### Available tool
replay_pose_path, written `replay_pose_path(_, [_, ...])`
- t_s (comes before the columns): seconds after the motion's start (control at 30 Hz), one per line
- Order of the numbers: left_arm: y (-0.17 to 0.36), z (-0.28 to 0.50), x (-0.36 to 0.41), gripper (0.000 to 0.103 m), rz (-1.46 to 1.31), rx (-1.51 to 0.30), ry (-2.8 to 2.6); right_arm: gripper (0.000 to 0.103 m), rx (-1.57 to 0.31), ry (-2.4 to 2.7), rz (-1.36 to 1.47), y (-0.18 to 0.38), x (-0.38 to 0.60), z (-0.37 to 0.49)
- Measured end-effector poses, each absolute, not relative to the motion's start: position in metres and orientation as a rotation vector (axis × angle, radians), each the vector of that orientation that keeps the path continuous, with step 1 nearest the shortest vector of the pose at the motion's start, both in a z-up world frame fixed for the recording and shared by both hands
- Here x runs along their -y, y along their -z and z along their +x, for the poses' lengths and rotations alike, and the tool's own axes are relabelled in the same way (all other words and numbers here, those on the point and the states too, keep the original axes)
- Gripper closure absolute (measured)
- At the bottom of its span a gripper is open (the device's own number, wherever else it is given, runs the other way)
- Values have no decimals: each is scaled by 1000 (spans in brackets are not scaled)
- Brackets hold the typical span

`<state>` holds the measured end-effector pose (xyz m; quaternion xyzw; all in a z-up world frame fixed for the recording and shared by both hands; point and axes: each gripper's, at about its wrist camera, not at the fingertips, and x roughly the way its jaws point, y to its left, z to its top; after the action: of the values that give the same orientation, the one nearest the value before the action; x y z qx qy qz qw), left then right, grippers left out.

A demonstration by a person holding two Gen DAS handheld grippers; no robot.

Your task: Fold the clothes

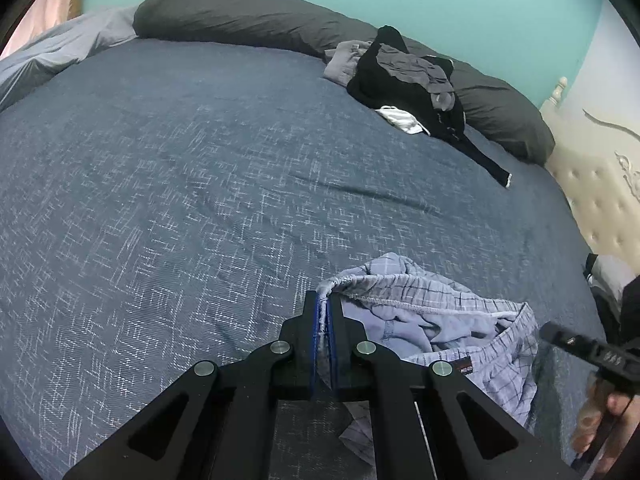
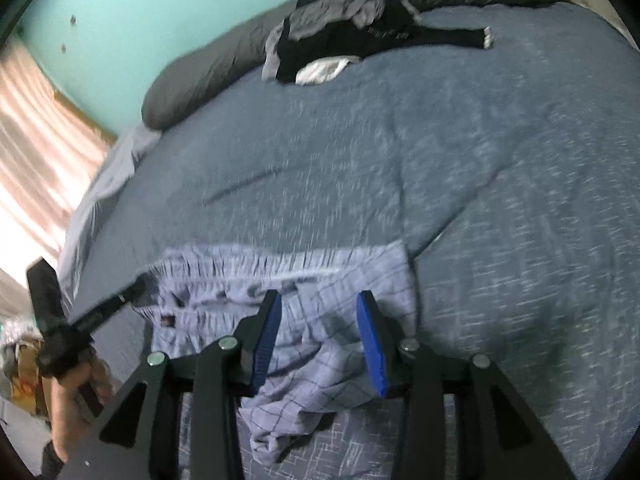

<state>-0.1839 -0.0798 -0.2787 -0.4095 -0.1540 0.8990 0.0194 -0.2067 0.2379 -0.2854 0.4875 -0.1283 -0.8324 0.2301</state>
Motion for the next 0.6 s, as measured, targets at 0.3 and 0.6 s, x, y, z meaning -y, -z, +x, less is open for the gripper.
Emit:
replay_pose_path(0.3, [278,-182,77,99,-1268,464,-2767,63,185,2289,1393,310,-208,-207])
replay_pose_path(0.6, [276,-182,76,99,-1262,458,-2763,88,80,2297,1384,321,-198,-203])
